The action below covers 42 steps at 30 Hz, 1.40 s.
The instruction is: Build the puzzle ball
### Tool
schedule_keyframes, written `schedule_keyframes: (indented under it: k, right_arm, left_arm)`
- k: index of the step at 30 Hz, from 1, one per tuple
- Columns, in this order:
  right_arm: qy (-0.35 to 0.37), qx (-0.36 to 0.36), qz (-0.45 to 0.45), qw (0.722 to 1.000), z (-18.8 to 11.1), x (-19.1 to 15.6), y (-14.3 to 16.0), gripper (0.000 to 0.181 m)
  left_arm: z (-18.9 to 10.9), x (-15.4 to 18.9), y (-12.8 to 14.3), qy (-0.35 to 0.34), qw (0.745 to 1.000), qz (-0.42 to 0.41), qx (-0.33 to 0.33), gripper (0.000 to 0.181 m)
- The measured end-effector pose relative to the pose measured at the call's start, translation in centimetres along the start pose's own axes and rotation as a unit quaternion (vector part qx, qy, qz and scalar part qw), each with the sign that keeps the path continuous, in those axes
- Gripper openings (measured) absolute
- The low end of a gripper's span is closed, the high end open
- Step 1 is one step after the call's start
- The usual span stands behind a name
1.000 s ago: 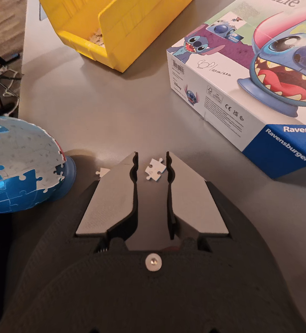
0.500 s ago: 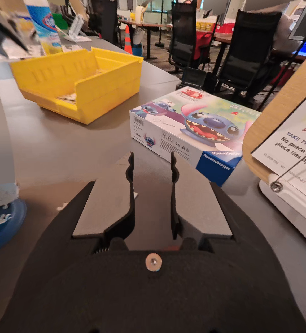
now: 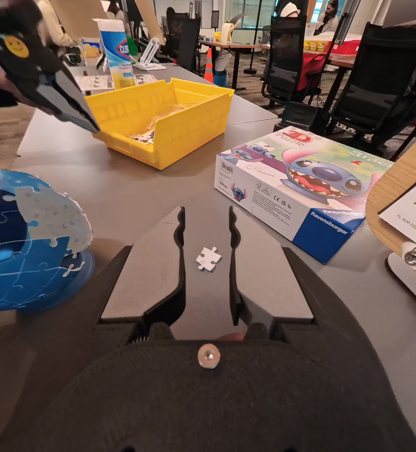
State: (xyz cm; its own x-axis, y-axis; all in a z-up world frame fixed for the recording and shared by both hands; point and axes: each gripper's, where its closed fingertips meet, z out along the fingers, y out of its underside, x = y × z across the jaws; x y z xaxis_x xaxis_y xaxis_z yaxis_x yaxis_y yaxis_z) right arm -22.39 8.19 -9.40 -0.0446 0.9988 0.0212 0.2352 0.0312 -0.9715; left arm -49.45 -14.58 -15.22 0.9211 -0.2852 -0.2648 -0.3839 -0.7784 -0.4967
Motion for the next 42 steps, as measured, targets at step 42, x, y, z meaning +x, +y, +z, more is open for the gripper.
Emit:
schedule_keyframes:
  k: [42]
  right_arm:
    - [0.121, -0.046, 0.043, 0.991, -1.7, 6.4, 3.8, 0.038]
  left_arm:
    - [-13.4, -1.8, 6.4, 0.131, 0.886, -0.123, 0.428, 0.051]
